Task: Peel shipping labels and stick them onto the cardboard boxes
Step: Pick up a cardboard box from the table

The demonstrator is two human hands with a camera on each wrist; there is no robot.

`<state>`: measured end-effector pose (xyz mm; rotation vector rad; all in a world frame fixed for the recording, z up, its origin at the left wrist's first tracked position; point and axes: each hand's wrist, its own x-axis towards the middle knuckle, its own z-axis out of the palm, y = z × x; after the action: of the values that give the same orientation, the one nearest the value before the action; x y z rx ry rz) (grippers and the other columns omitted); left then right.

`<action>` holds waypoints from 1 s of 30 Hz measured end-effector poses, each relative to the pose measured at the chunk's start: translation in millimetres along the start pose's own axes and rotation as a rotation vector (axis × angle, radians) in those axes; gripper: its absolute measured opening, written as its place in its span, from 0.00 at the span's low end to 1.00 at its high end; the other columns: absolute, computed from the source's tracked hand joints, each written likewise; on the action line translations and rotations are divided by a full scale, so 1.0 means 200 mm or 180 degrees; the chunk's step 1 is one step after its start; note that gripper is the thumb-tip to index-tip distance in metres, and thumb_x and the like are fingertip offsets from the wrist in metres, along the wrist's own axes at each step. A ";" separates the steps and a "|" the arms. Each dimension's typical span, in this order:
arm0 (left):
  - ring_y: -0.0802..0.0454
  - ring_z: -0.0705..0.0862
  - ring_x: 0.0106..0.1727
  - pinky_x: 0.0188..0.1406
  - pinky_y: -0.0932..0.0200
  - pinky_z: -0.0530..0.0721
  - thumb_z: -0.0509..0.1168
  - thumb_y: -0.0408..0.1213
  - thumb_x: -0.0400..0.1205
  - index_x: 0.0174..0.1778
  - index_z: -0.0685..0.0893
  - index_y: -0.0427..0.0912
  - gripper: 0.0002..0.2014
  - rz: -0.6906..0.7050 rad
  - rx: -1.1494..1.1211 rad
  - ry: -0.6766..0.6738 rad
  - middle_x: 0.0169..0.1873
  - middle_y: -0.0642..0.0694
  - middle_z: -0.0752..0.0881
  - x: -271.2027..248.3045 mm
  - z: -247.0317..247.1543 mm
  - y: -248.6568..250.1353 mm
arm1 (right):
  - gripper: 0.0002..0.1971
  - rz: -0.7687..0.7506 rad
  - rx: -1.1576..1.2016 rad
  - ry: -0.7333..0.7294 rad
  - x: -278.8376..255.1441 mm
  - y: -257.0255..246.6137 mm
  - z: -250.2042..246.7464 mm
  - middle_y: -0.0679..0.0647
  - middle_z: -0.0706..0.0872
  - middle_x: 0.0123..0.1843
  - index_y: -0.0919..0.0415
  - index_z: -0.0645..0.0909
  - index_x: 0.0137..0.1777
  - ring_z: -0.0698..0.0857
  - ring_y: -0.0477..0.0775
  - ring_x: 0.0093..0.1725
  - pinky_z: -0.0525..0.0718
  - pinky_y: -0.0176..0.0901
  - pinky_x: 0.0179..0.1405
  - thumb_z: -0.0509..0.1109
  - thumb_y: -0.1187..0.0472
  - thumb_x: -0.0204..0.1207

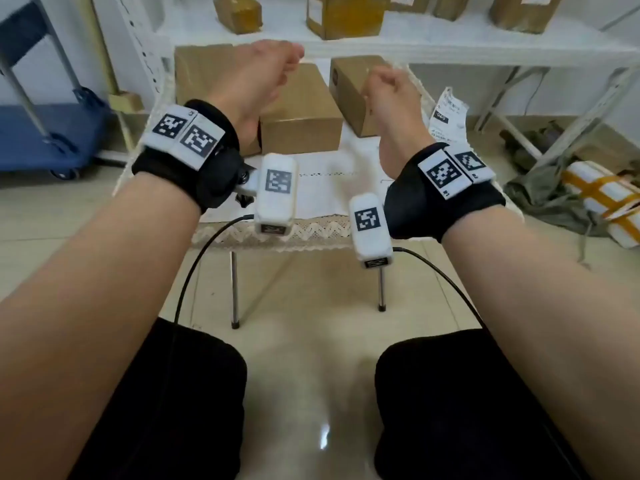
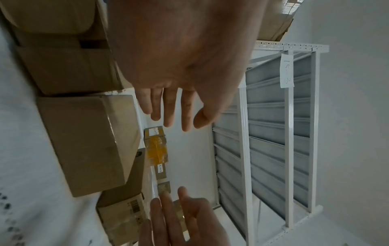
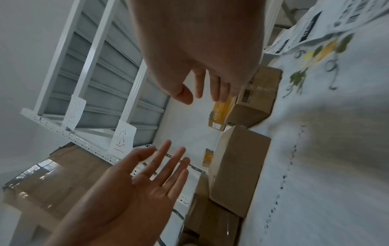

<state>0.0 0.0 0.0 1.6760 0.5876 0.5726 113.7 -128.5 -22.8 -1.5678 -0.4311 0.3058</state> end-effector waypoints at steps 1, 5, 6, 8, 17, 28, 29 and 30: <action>0.59 0.81 0.66 0.74 0.60 0.76 0.63 0.43 0.87 0.68 0.83 0.48 0.15 0.0083 -0.0063 0.0015 0.63 0.54 0.85 0.02 0.00 0.00 | 0.13 -0.0065 -0.0008 0.0066 0.01 -0.01 0.01 0.48 0.81 0.60 0.57 0.79 0.69 0.78 0.36 0.44 0.74 0.19 0.32 0.62 0.64 0.87; 0.57 0.82 0.67 0.71 0.60 0.78 0.65 0.43 0.86 0.61 0.85 0.47 0.11 0.0192 -0.0126 0.0015 0.62 0.54 0.86 0.11 0.03 -0.03 | 0.14 -0.0153 -0.0008 0.0190 0.12 0.04 0.04 0.54 0.83 0.69 0.56 0.78 0.69 0.80 0.39 0.49 0.75 0.24 0.37 0.60 0.66 0.87; 0.55 0.82 0.68 0.68 0.61 0.80 0.64 0.43 0.87 0.57 0.84 0.48 0.07 0.0182 -0.0172 -0.0004 0.62 0.53 0.85 0.12 0.03 -0.04 | 0.15 -0.0154 -0.0010 0.0225 0.15 0.06 0.04 0.54 0.83 0.67 0.56 0.78 0.70 0.80 0.41 0.52 0.75 0.27 0.41 0.61 0.65 0.86; 0.54 0.81 0.70 0.55 0.66 0.81 0.61 0.42 0.89 0.54 0.81 0.51 0.04 0.0181 -0.0251 -0.0078 0.66 0.50 0.83 0.12 0.06 -0.04 | 0.16 -0.0144 -0.0002 0.0288 0.18 0.07 0.04 0.53 0.83 0.66 0.57 0.77 0.71 0.79 0.41 0.55 0.73 0.29 0.43 0.62 0.65 0.85; 0.53 0.83 0.63 0.72 0.56 0.81 0.66 0.41 0.85 0.60 0.82 0.43 0.10 0.0022 0.0061 -0.0080 0.60 0.47 0.83 0.12 0.19 -0.09 | 0.18 0.0143 -0.0487 0.0448 0.21 0.12 -0.11 0.50 0.83 0.63 0.57 0.76 0.74 0.80 0.45 0.55 0.79 0.38 0.56 0.62 0.60 0.85; 0.55 0.83 0.66 0.69 0.61 0.80 0.64 0.41 0.87 0.69 0.78 0.45 0.14 -0.0310 0.0035 -0.0167 0.67 0.45 0.83 0.07 0.12 -0.11 | 0.07 0.0782 -0.0178 -0.0328 0.19 0.19 -0.10 0.53 0.65 0.43 0.50 0.70 0.47 0.61 0.55 0.43 0.59 0.46 0.38 0.65 0.59 0.72; 0.55 0.83 0.66 0.68 0.62 0.81 0.63 0.41 0.88 0.69 0.79 0.45 0.14 -0.0302 0.0043 -0.0197 0.67 0.45 0.83 0.07 0.12 -0.11 | 0.07 0.0792 -0.0170 -0.0369 0.20 0.18 -0.09 0.54 0.64 0.43 0.50 0.69 0.46 0.61 0.55 0.44 0.61 0.47 0.39 0.65 0.59 0.73; 0.55 0.84 0.64 0.68 0.61 0.81 0.63 0.40 0.88 0.69 0.79 0.45 0.14 -0.0299 0.0038 -0.0214 0.65 0.46 0.84 0.07 0.12 -0.11 | 0.06 0.0788 -0.0178 -0.0380 0.20 0.18 -0.08 0.53 0.65 0.43 0.50 0.69 0.47 0.63 0.55 0.45 0.66 0.46 0.40 0.64 0.61 0.76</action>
<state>25.0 -4.9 -24.9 1.6631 0.6184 0.4443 159.2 -126.1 -55.9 -1.6655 -0.3395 0.5843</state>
